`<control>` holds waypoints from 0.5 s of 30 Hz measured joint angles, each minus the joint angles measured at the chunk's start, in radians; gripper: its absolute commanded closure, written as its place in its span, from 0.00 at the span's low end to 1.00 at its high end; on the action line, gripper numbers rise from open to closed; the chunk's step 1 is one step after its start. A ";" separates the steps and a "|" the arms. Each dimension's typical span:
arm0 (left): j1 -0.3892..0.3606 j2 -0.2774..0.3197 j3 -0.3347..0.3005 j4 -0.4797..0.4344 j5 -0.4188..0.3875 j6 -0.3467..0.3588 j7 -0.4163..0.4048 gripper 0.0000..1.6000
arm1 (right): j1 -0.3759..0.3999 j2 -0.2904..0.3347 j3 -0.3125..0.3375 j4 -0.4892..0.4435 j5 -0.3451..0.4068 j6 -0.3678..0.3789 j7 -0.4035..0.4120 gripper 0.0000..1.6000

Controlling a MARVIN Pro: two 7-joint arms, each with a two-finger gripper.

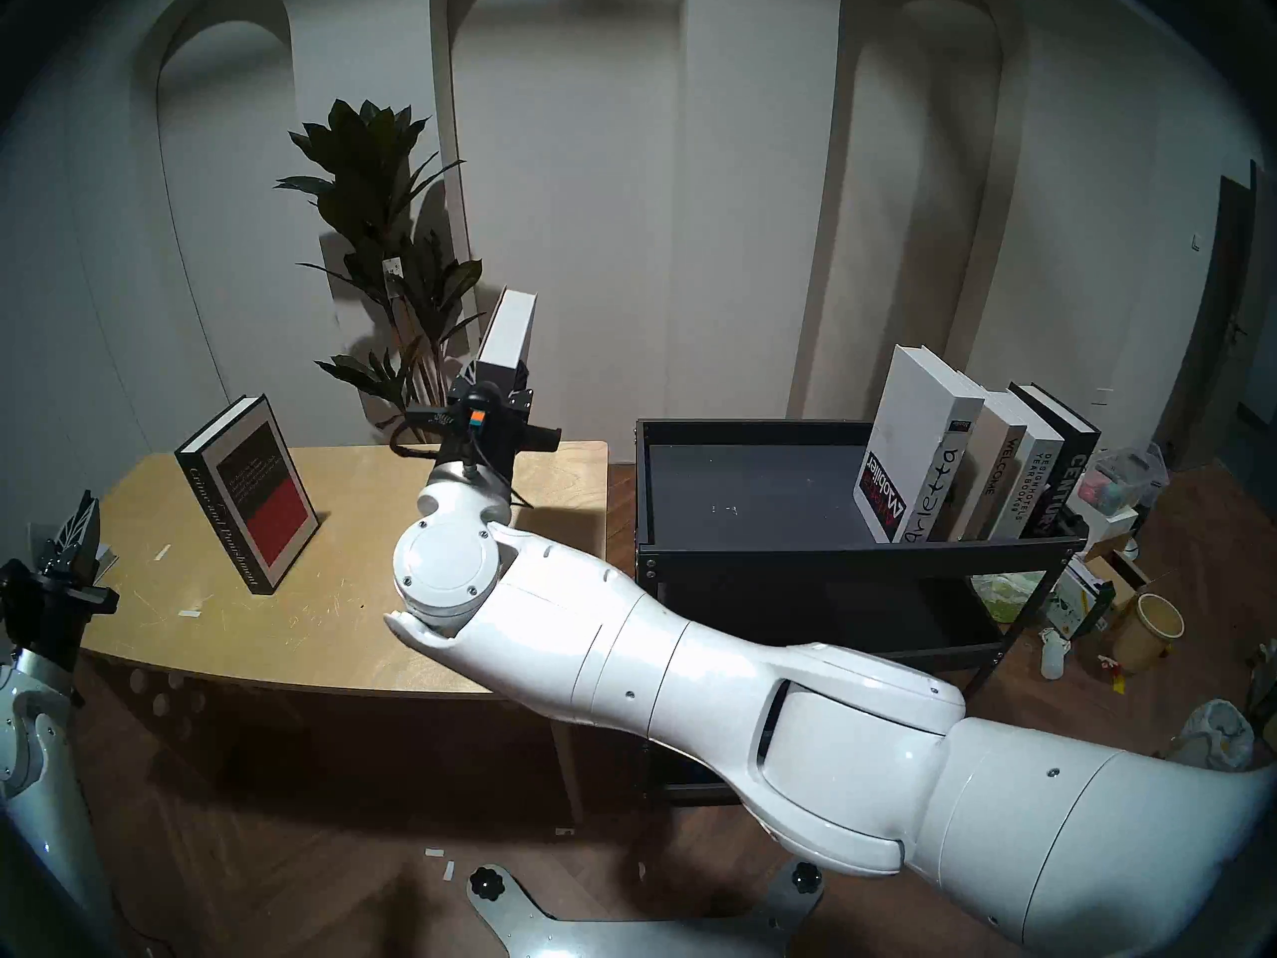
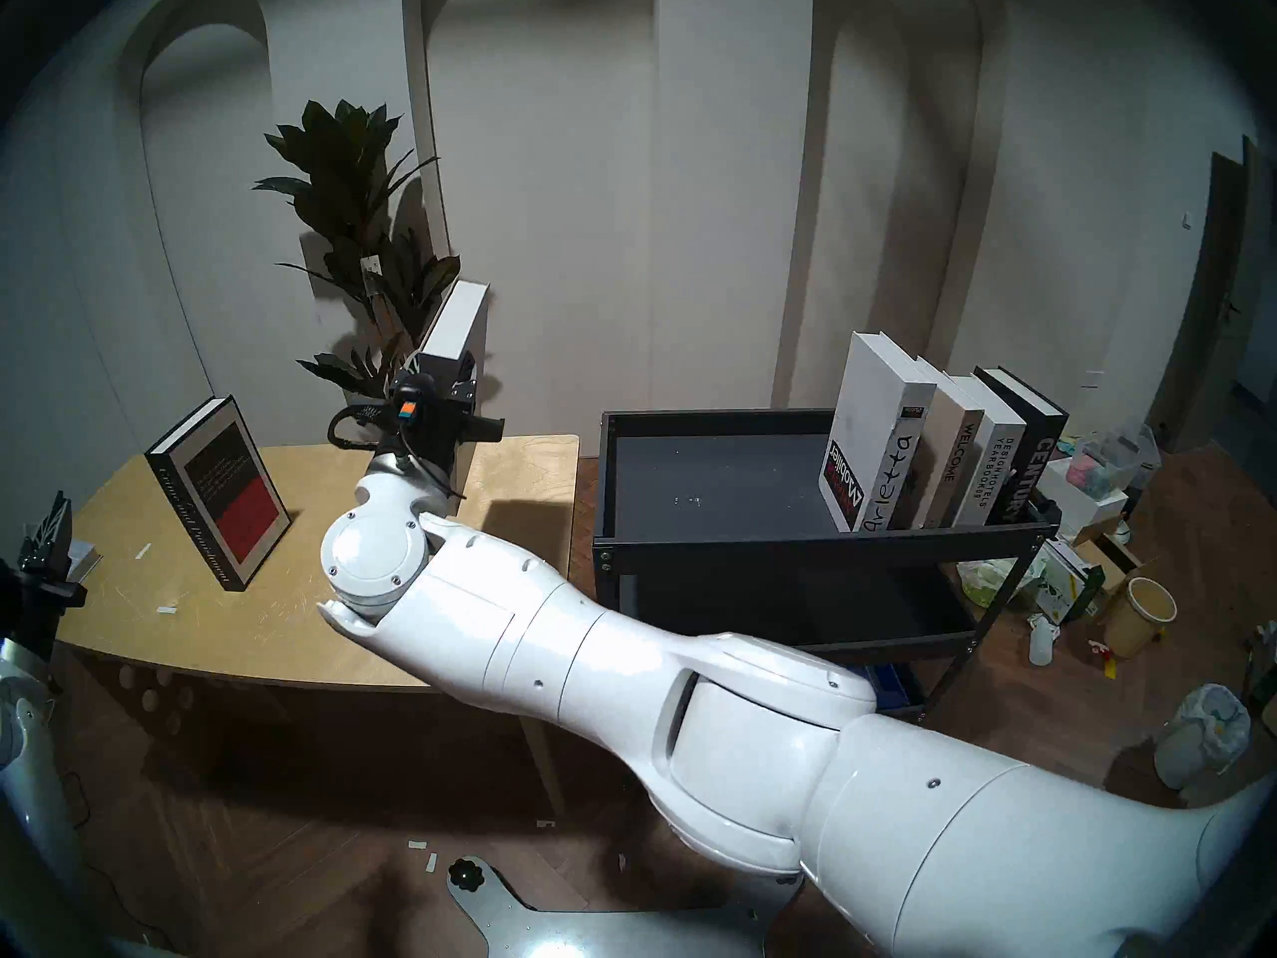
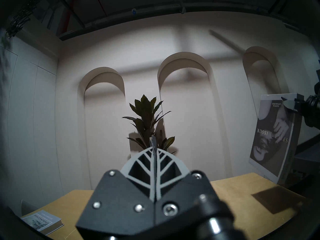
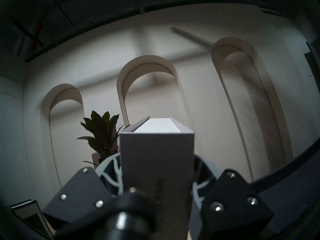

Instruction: Move the books from the display table onto the shelf, standing them upright with spines facing out and tallest at one end

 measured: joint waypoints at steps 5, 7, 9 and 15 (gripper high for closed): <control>-0.002 -0.001 0.014 -0.007 -0.001 0.000 -0.007 1.00 | 0.023 0.052 0.021 -0.066 -0.013 0.021 -0.010 1.00; -0.003 -0.001 0.019 -0.009 -0.002 0.000 -0.009 1.00 | 0.030 0.070 0.027 -0.088 -0.017 0.030 -0.013 1.00; -0.004 -0.001 0.024 -0.011 -0.002 0.000 -0.012 1.00 | 0.037 0.091 0.034 -0.115 -0.021 0.040 -0.015 1.00; -0.007 -0.001 0.040 -0.018 -0.003 0.000 -0.020 1.00 | 0.056 0.157 0.054 -0.202 -0.033 0.072 -0.021 1.00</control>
